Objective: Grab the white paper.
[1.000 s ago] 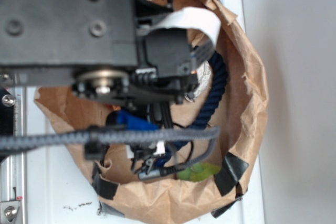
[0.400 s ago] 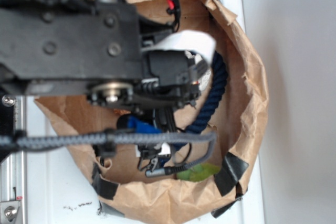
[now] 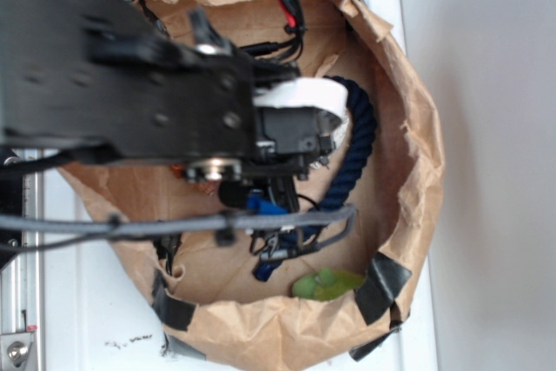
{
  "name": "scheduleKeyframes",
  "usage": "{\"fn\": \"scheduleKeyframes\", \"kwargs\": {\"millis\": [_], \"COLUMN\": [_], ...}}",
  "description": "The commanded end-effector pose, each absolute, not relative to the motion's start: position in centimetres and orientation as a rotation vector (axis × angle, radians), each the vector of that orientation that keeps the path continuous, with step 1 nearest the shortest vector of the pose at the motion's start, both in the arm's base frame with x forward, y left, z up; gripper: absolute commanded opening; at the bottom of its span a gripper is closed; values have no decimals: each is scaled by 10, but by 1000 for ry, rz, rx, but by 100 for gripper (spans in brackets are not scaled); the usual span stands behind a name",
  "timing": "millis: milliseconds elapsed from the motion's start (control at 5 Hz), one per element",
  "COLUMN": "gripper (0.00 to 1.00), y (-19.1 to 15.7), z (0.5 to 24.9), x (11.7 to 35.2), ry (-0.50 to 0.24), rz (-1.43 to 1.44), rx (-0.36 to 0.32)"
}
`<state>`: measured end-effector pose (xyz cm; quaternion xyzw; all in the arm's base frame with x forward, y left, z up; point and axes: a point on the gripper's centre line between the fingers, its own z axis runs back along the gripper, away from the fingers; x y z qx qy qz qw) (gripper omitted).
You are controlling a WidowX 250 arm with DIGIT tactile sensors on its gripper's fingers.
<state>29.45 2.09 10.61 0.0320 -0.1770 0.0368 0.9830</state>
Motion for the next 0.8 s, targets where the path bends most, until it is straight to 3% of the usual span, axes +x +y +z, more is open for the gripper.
{"fn": "scheduleKeyframes", "kwargs": {"millis": [0,400,600], "gripper": [100,100,100], "y": [21,13,9], "z": [101,77,70], "x": [327,339,349], "ry": [-389,-512,-496], "rz": [131,91,102], "rx": [117,187,203]}}
